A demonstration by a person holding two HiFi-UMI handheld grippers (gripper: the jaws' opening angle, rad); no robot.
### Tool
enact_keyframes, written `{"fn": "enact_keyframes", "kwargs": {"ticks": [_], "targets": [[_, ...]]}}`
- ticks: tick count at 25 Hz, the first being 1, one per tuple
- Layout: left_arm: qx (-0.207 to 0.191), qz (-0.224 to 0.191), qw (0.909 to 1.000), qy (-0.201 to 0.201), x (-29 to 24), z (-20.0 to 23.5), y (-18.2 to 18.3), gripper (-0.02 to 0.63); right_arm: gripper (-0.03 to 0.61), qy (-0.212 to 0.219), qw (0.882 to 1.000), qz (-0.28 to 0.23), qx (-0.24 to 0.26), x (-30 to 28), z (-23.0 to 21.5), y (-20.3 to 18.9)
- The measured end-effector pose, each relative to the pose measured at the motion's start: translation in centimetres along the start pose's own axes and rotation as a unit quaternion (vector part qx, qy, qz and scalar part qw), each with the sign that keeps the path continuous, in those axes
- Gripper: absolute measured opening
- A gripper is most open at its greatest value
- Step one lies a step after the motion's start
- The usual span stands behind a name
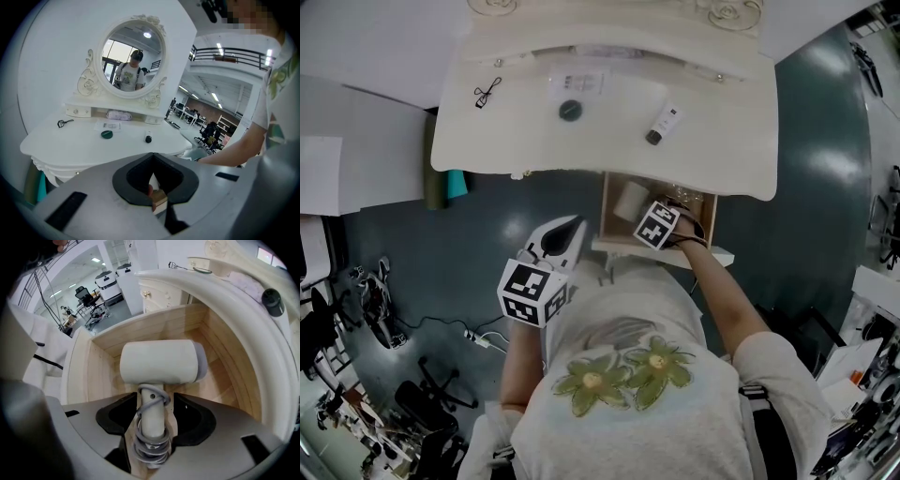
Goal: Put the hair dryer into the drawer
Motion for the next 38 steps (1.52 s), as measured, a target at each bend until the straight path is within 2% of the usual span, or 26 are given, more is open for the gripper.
{"fn": "enact_keyframes", "kwargs": {"ticks": [7,14,17,21,22,23,24,26,31,38], "targets": [[-0.004,-0.004,0.9999,-0.01,-0.3,-0.7,0.2,0.008,0.219,-0.015,0.999,-0.043,-0.025,3.2,0.0,0.1],[-0.005,-0.009,0.9997,-0.02,-0.5,-1.4,0.1,0.008,0.218,-0.015,0.989,-0.129,-0.072,6.8,1.4,1.0],[-0.008,-0.011,0.9996,-0.024,-0.4,-1.8,0.2,0.008,0.218,-0.013,0.977,-0.187,-0.099,8.8,2.2,1.7],[-0.011,-0.014,0.9994,-0.031,-0.3,-2.4,0.2,0.008,0.211,-0.024,0.956,-0.265,-0.128,11.3,3.1,2.3],[-0.013,-0.015,0.9993,-0.032,-0.3,-2.6,0.1,0.008,0.187,-0.036,0.951,-0.276,-0.138,11.9,3.2,2.2],[-0.014,-0.015,0.9992,-0.033,-0.2,-2.8,0.1,0.008,0.101,-0.051,0.946,-0.284,-0.149,12.6,3.4,2.1],[-0.016,-0.015,0.9992,-0.034,-0.1,-2.9,0.1,0.008,0.057,-0.065,0.941,-0.293,-0.158,13.2,3.5,2.0],[-0.017,-0.016,0.999,-0.038,0.0,-3.2,0.0,0.008,0.052,-0.083,0.93,-0.313,-0.173,14.1,3.6,1.7],[-0.023,-0.017,0.9984,-0.048,0.5,-4.1,-0.3,0.008,0.029,-0.092,0.905,-0.367,-0.194,15.9,4.7,1.2],[-0.034,-0.02,0.9969,-0.068,1.1,-5.6,-0.9,0.008,0.021,-0.103,0.886,-0.411,-0.189,17.7,7.1,0.6]]}}
Point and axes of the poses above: the fingertips, and each gripper's own axes: x backward along the fingers, z to its left, y out of its top, the point moved 5 cm from there along x, backward along the fingers, and after that the axes turned 10 degrees about y, right-handed, at the moved point
